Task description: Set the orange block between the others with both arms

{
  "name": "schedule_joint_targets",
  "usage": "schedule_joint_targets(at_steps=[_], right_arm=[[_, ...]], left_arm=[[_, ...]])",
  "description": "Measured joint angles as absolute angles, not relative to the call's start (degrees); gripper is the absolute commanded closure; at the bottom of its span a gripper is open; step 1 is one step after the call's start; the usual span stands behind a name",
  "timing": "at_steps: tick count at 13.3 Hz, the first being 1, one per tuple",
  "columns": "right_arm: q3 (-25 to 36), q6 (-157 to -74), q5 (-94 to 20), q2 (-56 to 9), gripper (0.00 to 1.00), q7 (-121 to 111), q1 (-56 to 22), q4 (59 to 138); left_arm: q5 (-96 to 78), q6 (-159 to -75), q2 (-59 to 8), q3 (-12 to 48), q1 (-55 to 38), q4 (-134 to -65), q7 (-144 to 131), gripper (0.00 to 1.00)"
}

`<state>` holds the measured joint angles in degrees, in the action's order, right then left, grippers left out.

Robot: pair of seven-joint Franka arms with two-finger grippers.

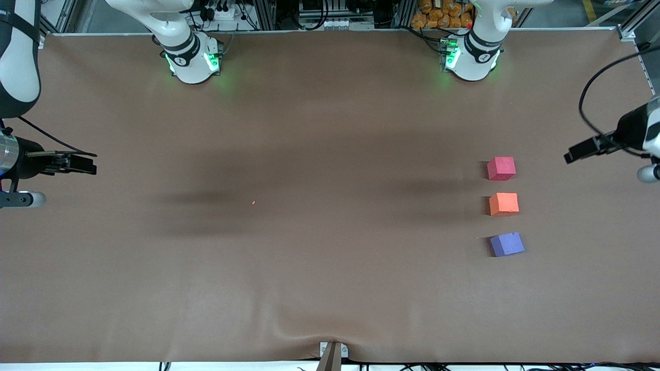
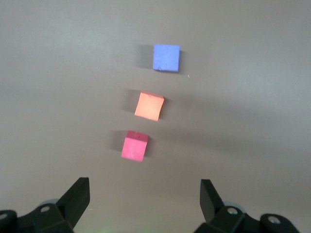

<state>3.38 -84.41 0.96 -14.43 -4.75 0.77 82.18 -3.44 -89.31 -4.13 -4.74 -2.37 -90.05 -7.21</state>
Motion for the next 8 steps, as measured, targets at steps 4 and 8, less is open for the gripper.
schedule_joint_targets(at_steps=[4,8], right_arm=[[3.4,-83.9,1.0,-14.4,0.00,-4.8,0.8,82.2],[3.4,-83.7,1.0,-14.4,0.00,-4.8,0.7,82.2]], left_arm=[[-1.6,-85.5,-4.1,-4.7,-2.4,-85.5,2.4,0.00],[-1.4,-85.1,-4.1,-4.5,-2.4,-84.4,3.2,0.00]])
